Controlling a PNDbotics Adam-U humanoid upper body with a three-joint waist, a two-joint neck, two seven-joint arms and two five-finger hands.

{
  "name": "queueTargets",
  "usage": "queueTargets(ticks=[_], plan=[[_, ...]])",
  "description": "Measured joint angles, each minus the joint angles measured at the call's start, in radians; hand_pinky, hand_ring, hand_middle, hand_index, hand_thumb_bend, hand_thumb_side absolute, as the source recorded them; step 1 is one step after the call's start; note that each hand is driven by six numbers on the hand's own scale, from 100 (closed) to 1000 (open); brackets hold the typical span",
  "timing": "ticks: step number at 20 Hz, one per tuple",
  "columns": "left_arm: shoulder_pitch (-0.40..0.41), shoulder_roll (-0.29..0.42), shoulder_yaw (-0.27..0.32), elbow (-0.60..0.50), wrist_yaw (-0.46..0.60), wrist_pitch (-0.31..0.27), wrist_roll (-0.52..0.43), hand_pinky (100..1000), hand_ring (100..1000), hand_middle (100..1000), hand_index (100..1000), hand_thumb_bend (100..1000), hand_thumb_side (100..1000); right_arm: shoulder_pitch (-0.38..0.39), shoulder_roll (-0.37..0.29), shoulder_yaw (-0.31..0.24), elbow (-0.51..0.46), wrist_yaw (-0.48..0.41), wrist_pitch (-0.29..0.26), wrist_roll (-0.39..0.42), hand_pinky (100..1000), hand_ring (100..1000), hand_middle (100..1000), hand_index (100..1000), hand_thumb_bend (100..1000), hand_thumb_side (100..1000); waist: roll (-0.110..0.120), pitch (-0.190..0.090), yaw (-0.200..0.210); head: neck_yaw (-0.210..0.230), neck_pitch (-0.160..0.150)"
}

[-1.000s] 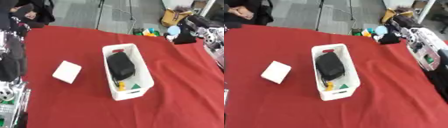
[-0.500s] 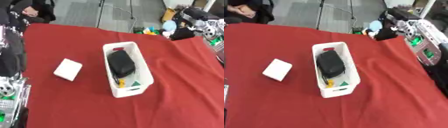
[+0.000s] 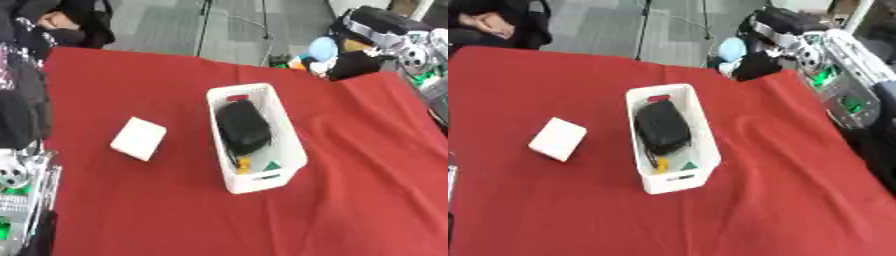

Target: Pick up objects on the table and place them in the box.

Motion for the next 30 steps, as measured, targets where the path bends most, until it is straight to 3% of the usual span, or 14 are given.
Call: queueTargets(ticks=[15,30], plan=[[-0.004,0.000,0.012,0.000,-0.017,-0.005,0.022,652,856,1000,908,100,1000,0.000,0.140,0.013,-0.021,0.106,0.000,0.004,783,657,386,480,322,518,0.010,0.000,-0.010,-0.013,-0.002],[-0.004,0.000,0.012,0.000,-0.025,-0.008,0.028,652,857,1000,909,100,1000,0.025,0.217,0.026,-0.025,0.148,0.000,0.006,785,655,384,477,337,503,0.018,0.006,-0.018,-0.029,-0.009]])
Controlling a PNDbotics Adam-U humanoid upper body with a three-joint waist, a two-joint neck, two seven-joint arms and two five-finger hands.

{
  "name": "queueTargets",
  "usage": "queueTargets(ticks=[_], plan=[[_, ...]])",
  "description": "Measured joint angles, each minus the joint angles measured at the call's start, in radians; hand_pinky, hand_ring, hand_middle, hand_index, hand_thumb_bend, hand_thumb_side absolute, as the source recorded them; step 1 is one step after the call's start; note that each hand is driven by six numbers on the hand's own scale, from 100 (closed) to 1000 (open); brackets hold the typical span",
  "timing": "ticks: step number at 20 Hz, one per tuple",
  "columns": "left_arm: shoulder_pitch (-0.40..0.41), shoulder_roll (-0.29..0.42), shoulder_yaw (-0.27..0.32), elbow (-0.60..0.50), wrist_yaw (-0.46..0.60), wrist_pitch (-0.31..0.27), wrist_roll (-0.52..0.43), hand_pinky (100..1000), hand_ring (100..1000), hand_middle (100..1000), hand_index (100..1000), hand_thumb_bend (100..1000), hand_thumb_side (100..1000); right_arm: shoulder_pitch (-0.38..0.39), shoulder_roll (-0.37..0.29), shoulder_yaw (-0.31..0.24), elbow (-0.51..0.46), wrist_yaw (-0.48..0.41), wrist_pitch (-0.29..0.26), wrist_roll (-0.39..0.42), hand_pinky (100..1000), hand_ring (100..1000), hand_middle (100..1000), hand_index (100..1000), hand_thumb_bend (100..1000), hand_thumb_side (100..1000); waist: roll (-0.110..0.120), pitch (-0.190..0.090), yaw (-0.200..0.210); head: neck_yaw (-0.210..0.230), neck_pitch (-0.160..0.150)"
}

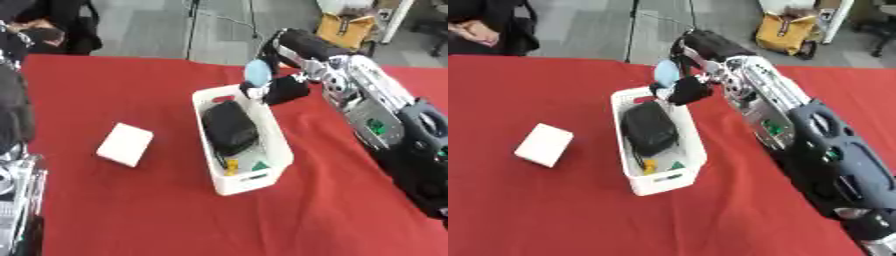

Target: Pick up objects on the table and place them in the box.

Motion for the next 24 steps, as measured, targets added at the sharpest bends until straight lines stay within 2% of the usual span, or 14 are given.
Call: queueTargets(ticks=[8,20,24], plan=[[0.000,-0.001,0.000,0.000,-0.002,0.000,0.001,652,858,1000,910,100,1000,0.019,0.024,0.011,0.043,0.032,-0.019,-0.027,788,656,385,479,332,504,0.011,0.014,0.015,-0.015,-0.005],[-0.005,-0.001,-0.001,0.000,-0.002,-0.001,-0.002,652,859,1000,910,100,1000,0.031,0.048,0.014,0.140,0.053,-0.074,-0.081,796,679,413,514,344,501,0.011,0.025,0.024,-0.024,-0.006],[-0.008,-0.001,-0.001,0.000,-0.002,-0.001,-0.002,651,858,1000,910,100,1000,0.035,0.048,0.020,0.148,0.055,-0.095,-0.071,812,715,454,556,450,511,0.010,0.025,0.024,-0.024,-0.006]])
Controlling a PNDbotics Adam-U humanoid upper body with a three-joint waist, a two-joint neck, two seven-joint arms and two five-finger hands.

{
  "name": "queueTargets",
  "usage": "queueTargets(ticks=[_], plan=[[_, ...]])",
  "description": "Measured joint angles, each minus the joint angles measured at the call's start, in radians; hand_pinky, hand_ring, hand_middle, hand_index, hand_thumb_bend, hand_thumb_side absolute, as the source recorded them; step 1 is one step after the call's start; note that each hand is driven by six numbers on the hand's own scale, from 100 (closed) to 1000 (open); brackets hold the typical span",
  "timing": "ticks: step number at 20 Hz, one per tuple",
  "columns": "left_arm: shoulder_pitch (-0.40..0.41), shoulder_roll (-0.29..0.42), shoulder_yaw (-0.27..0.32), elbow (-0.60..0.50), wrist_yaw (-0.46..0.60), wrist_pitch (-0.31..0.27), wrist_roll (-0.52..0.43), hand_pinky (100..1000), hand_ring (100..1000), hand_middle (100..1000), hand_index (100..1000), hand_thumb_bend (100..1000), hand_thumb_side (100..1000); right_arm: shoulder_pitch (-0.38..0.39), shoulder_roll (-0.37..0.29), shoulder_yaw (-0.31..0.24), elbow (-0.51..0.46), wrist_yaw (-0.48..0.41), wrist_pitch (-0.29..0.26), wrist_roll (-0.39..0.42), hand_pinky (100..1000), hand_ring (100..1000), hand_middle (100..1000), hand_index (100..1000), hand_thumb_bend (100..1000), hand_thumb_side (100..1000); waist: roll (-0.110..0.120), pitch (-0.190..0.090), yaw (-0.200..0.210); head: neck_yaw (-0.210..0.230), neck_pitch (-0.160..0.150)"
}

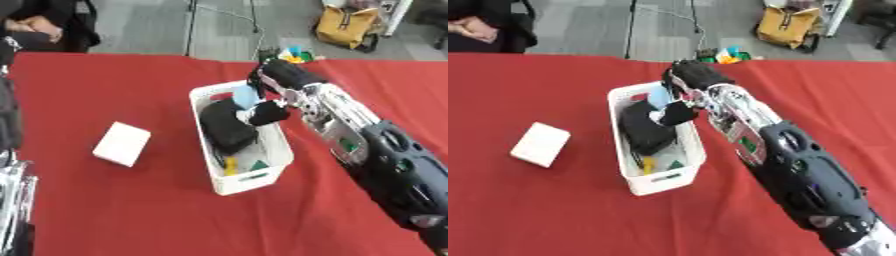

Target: Pick up objects on the table and place them in the box.

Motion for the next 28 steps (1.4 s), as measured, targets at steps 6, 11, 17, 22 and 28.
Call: queueTargets(ticks=[6,11,17,22,28], plan=[[-0.002,0.000,0.000,0.000,0.000,0.000,0.000,651,858,1000,910,100,1000,0.000,0.000,0.005,0.000,-0.001,-0.029,0.044,831,758,499,621,578,516,-0.003,0.000,0.000,0.000,0.000],[-0.002,0.000,0.000,0.000,0.000,0.000,0.000,650,857,1000,911,100,1000,0.000,0.000,0.010,-0.001,-0.001,-0.054,0.097,848,789,556,676,642,529,-0.005,0.000,0.000,0.000,0.000],[-0.002,0.000,0.000,0.000,0.000,-0.002,0.002,650,858,1000,911,100,1000,0.001,0.000,0.010,-0.006,0.000,-0.064,0.119,852,794,567,686,645,531,-0.005,0.000,-0.002,0.000,0.000],[-0.002,0.000,0.000,0.000,0.000,-0.002,0.002,650,858,1000,911,100,1000,0.001,0.000,0.009,-0.008,0.000,-0.064,0.122,853,795,566,683,662,540,-0.004,0.000,-0.002,0.000,0.000],[-0.002,0.000,0.000,0.000,-0.002,-0.002,0.004,651,860,1000,914,100,1000,-0.003,-0.004,-0.024,-0.082,-0.041,-0.045,0.075,868,796,570,668,684,788,0.001,0.000,-0.008,0.007,0.005]])
